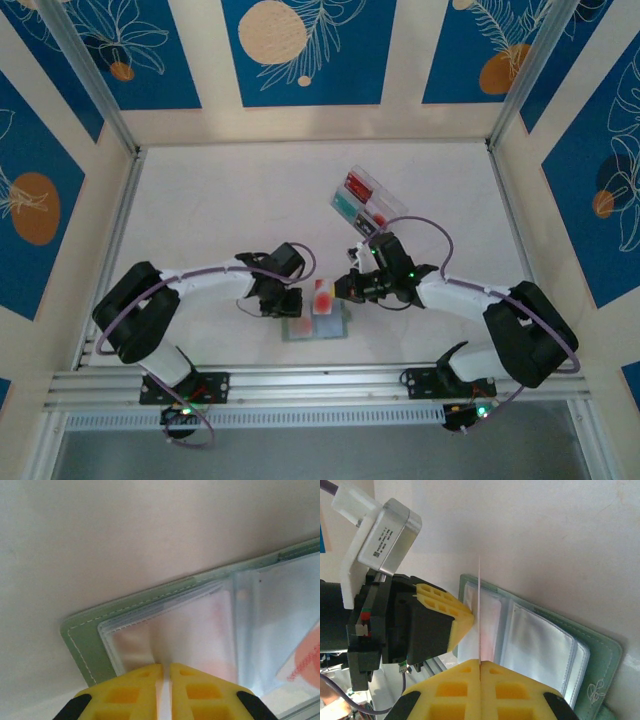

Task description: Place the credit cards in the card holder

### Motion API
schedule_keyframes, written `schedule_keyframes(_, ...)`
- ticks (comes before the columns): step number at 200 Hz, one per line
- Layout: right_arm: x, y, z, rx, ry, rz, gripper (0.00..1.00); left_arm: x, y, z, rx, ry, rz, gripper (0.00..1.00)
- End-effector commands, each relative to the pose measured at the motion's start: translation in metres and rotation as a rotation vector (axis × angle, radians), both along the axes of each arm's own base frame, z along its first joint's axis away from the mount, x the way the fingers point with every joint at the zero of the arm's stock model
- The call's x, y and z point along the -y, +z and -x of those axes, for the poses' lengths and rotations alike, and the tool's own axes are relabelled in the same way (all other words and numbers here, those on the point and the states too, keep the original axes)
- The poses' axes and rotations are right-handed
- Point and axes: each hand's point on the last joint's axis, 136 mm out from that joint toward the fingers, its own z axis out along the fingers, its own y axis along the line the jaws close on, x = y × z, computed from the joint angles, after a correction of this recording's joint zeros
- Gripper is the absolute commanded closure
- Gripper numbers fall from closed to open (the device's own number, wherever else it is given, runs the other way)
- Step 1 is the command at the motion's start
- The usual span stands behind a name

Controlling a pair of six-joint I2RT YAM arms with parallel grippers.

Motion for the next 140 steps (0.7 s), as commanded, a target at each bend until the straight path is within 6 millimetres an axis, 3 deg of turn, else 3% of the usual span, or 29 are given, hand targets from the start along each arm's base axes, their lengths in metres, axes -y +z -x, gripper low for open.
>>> schedule_keyframes(1,-0.004,-0.001,0.004,-0.022,0.02,-0.03,1.0,-0.019,-0.017,0.011,-0.021,-0.012,-0.077,0.87)
schedule_keyframes(47,-0.007,-0.002,0.001,-0.018,0.029,-0.026,1.0,-0.032,-0.018,0.009,0.004,-0.008,-0.137,0.87)
schedule_keyframes(103,-0.011,-0.018,-0.007,-0.019,0.034,-0.012,1.0,-0.048,-0.019,0.013,0.017,-0.009,-0.192,0.87)
schedule_keyframes(140,-0.022,-0.009,-0.011,-0.019,0.051,-0.092,1.0,-0.048,-0.025,0.016,-0.001,-0.011,-0.195,0.87)
